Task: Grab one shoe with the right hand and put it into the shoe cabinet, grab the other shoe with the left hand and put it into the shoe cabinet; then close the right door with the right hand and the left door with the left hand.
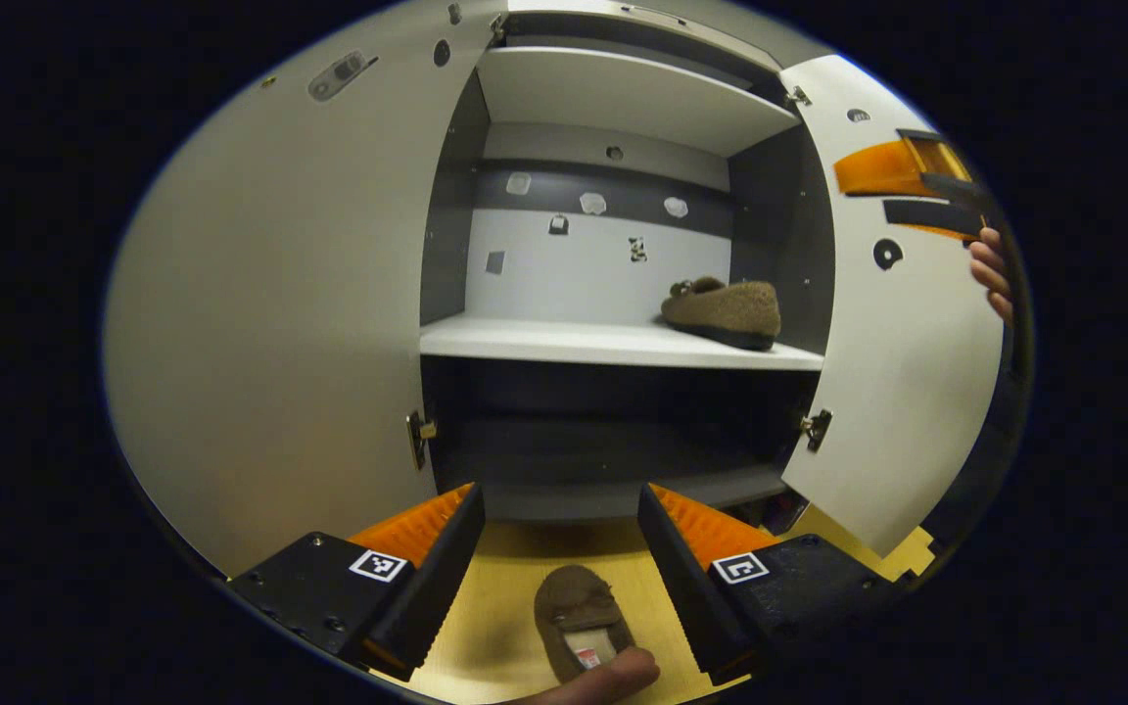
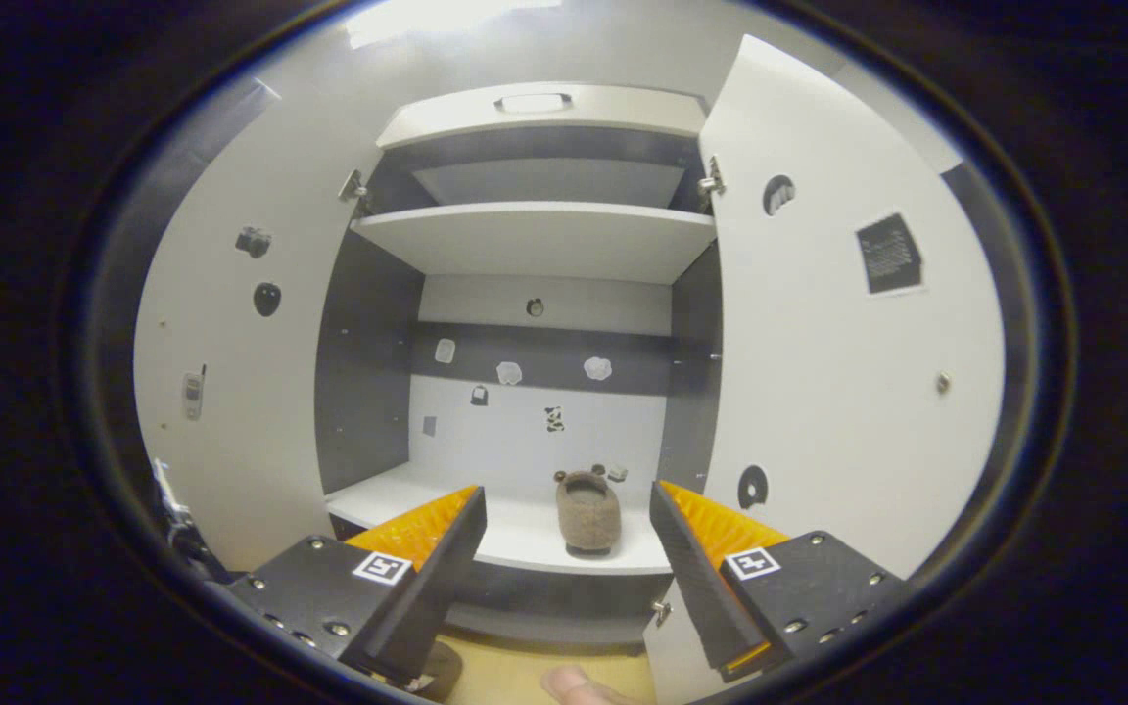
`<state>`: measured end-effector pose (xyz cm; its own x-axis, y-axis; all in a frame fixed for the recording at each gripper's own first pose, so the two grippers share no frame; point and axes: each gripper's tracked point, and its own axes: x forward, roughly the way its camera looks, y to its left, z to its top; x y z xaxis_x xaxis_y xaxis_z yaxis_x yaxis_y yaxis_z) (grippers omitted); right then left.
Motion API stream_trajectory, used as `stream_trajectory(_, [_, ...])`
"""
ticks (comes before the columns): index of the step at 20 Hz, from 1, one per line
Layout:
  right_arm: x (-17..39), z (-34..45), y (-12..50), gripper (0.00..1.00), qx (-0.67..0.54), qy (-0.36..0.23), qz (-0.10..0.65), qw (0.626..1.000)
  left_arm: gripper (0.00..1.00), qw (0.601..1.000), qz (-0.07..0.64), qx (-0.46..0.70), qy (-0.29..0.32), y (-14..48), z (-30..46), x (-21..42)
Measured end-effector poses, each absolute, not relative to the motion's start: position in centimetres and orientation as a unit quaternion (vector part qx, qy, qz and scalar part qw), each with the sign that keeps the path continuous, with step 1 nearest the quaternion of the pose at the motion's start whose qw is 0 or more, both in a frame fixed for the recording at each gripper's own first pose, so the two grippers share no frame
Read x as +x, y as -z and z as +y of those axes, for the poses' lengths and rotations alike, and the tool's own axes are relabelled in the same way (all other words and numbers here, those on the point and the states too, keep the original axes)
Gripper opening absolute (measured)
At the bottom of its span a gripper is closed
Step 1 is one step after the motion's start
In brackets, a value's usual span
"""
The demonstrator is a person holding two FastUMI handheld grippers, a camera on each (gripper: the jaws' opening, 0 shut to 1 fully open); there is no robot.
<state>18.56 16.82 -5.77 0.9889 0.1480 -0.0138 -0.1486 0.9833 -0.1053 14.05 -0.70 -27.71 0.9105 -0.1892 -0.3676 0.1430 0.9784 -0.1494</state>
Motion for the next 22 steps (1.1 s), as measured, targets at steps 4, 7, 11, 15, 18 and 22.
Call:
stream_trajectory(4, [15.3,14.9,8.5,1.00,-0.047,-0.049,-0.021,0.997,0.98,0.971,0.218,-0.052,0.086,32.4,-1.5,12.2])
stream_trajectory(7, [13.2,14.9,10.8,1.00,-0.026,-0.060,-0.027,0.998,0.98,0.967,0.237,-0.043,0.086,35.2,-1.6,10.6])
stream_trajectory(11, [12.0,13.5,14.0,1.00,-0.004,-0.047,-0.017,0.999,0.98,0.953,0.288,-0.043,0.078,40.1,-1.1,9.0])
stream_trajectory(15, [12.5,13.9,15.7,0.98,-0.014,-0.048,-0.011,0.999,0.98,0.942,0.323,-0.048,0.081,43.3,-1.0,8.2])
stream_trajectory(18, [12.5,14.2,16.2,0.98,-0.026,-0.049,-0.013,0.998,0.98,0.932,0.353,-0.026,0.079,46.2,-0.8,7.7])
stream_trajectory(22, [12.7,14.7,17.8,1.00,-0.041,-0.057,-0.002,0.998,0.93,0.928,0.364,-0.043,0.063,47.4,0.2,8.9])
